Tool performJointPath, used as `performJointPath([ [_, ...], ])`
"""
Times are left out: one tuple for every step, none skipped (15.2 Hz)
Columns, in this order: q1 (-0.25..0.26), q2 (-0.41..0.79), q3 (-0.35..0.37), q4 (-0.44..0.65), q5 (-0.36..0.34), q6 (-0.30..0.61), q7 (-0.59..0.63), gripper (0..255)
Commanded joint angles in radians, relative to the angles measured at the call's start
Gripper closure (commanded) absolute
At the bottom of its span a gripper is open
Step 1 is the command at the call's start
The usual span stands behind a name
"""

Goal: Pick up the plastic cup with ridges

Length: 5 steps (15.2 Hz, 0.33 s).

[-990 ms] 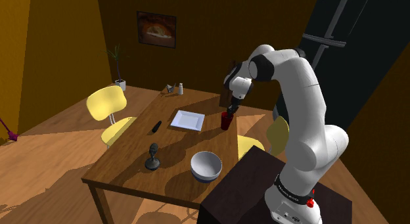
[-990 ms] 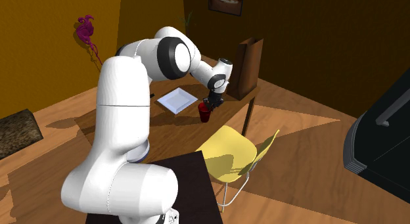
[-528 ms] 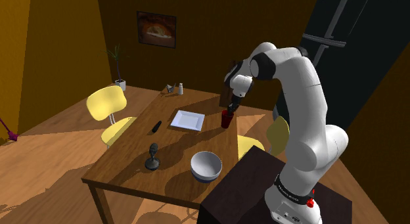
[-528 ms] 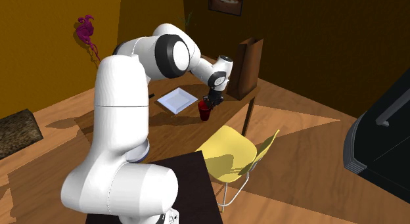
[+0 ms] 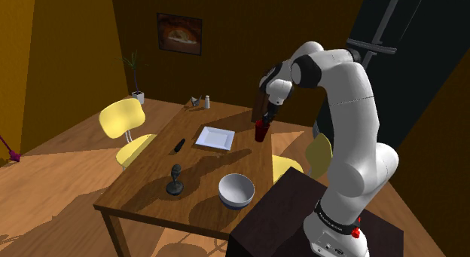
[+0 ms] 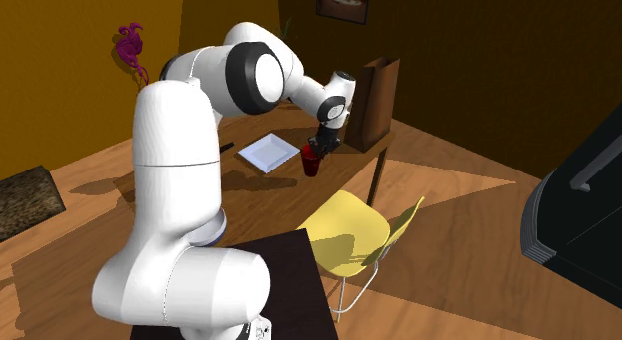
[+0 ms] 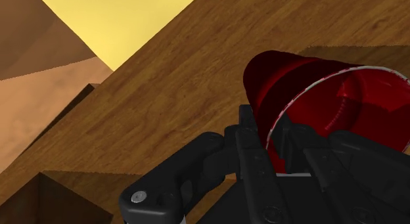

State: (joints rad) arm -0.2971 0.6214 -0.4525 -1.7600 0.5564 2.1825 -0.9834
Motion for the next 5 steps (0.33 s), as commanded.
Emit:
performJointPath([
  [0.007,-0.019,-0.007,-0.002,-0.011,-0.014,0.011,255],
  [0.01,-0.028,-0.011,-0.002,-0.016,-0.022,0.015,255],
  [0.012,-0.036,-0.014,-0.001,-0.022,-0.031,0.019,255],
  [0.012,-0.037,-0.015,-0.001,-0.022,-0.032,0.02,255],
  [0.012,-0.037,-0.015,-0.001,-0.022,-0.032,0.02,255],
])
